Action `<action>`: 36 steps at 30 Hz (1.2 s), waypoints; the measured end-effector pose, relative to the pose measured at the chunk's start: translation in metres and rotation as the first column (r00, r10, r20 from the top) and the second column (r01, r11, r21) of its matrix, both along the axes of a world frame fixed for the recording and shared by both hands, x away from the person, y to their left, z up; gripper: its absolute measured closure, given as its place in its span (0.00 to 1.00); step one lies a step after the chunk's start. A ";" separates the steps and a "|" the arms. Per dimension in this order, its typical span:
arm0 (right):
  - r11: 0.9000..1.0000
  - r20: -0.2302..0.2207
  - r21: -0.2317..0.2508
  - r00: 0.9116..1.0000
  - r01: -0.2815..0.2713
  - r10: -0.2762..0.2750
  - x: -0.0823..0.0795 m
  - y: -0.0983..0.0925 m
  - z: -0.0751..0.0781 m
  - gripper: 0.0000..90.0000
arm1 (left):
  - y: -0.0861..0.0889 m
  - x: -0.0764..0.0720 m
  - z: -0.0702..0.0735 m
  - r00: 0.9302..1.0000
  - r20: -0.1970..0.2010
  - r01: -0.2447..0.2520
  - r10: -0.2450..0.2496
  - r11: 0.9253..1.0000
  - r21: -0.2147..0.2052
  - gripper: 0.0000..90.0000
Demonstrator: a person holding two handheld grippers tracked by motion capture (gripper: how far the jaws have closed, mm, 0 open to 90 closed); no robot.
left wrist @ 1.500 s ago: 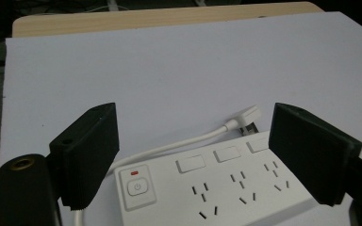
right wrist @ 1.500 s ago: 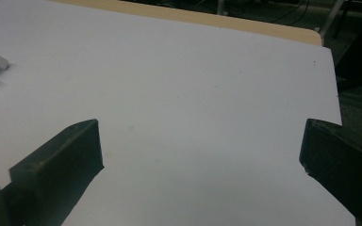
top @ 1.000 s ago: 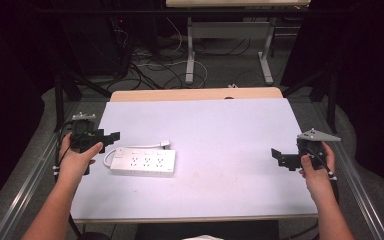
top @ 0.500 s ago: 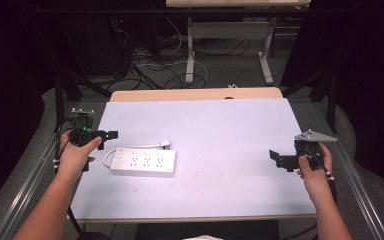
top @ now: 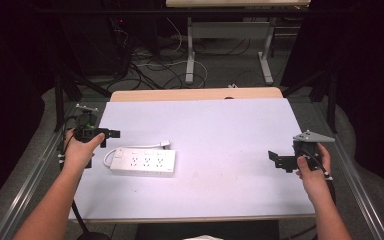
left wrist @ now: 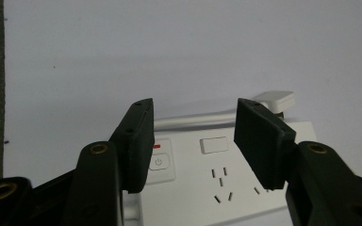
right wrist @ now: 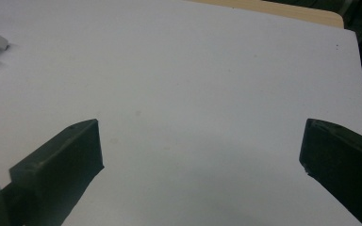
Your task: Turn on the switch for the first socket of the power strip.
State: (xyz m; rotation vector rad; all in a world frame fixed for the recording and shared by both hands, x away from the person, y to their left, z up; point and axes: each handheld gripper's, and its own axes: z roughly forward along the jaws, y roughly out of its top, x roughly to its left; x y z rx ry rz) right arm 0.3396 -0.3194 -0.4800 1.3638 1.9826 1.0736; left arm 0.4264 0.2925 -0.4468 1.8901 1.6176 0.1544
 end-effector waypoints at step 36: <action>1.000 -0.004 -0.006 1.000 -0.001 0.001 0.001 0.003 -0.003 0.00 | -0.035 0.011 -0.047 0.993 -0.117 0.015 -0.010 0.999 0.049 0.86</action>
